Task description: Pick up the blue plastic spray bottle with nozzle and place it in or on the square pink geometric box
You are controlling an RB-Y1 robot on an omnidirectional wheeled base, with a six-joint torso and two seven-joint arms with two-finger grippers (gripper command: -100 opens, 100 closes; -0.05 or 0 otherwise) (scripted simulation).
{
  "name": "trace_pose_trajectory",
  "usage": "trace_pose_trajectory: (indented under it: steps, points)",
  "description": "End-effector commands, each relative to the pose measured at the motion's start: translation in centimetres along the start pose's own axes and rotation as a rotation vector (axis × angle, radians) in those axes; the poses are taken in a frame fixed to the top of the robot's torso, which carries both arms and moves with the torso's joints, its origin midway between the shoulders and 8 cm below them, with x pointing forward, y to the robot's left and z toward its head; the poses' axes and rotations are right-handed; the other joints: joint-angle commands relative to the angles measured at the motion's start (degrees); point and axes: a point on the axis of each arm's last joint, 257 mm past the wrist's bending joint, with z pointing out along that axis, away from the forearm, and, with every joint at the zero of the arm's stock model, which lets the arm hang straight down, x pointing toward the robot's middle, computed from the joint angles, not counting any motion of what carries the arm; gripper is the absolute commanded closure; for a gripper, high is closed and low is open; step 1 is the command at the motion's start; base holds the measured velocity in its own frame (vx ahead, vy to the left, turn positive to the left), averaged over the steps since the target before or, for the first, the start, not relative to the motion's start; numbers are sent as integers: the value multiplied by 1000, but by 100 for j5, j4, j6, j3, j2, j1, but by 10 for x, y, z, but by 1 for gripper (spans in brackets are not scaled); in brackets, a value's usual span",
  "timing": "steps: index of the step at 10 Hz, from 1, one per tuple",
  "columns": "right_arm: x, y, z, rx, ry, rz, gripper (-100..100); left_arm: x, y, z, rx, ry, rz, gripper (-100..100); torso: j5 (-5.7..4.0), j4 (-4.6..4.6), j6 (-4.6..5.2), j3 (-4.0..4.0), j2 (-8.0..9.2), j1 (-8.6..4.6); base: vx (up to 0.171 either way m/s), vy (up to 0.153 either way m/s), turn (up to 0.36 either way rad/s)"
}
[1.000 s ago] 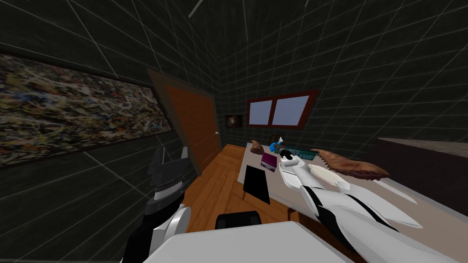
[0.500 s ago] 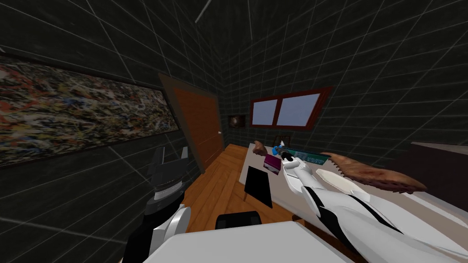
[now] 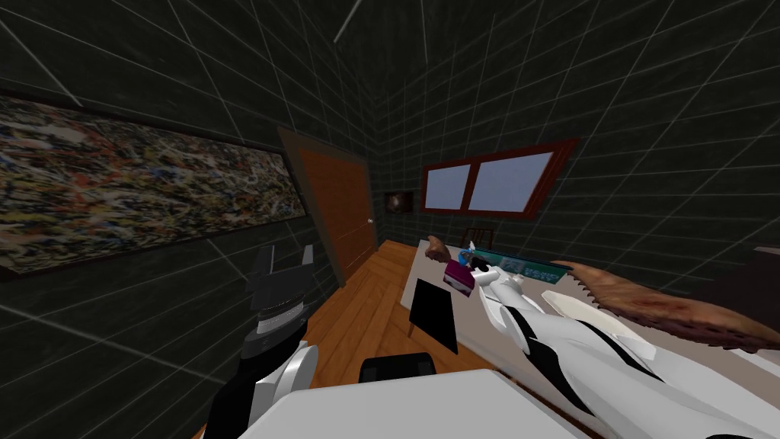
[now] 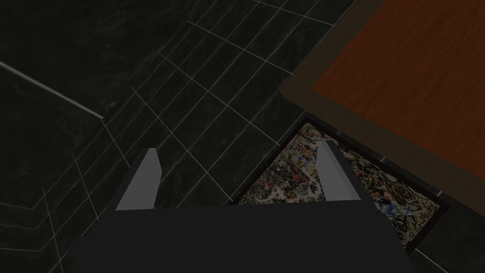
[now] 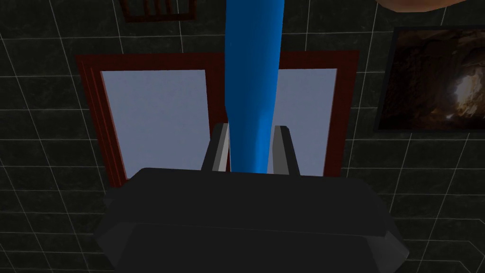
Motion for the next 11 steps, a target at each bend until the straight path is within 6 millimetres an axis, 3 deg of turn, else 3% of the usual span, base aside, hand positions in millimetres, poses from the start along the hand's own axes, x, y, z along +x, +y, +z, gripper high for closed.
trace_pose_trajectory:
  steps: [1, 2, 3, 4, 5, 9, 10, 11]
  points:
    - [14, -10, -3, 23, 35, -26, 100, 0, 0, 0, 0, 0, 0, 0, 0, 0, 0, 0, 0, 0, 3, -11, 111]
    - [14, -10, -3, 23, 35, -26, 100, 0, 0, 0, 0, 0, 0, 0, 2, 1, 3, 1, 2, 1, 2, -6, 22]
    - [27, -18, -4, 42, 66, -45, 100, 0, 0, 0, 0, 0, 0, 0, 6, 6, 5, 5, 5, 6, 5, -4, 67]
    - [20, -14, -3, 31, 49, -35, 100, 0, 0, 0, 0, 0, 0, 0, 5, 4, 3, 5, 6, 7, 1, -3, 21]
    - [23, -15, -3, 34, 55, -39, -100, 0, 0, 0, 0, 0, 0, 0, 7, 9, 6, 8, 8, 9, 0, 0, 0]
    - [23, -14, -3, 34, 55, -39, -100, 0, 0, 0, 0, 0, 0, 0, 8, 10, 6, 11, 13, 11, 0, 0, 0]
    - [23, -14, -3, 34, 55, -39, 0, 0, 0, 0, 0, 0, 0, 0, 8, 10, 6, 12, 13, 11, 0, 0, 0]
    - [11, -12, 1, 46, 54, -34, -100, 0, 0, 0, 0, 0, 0, 0, 9, 11, 6, 12, 13, 11, -47, -17, 81]
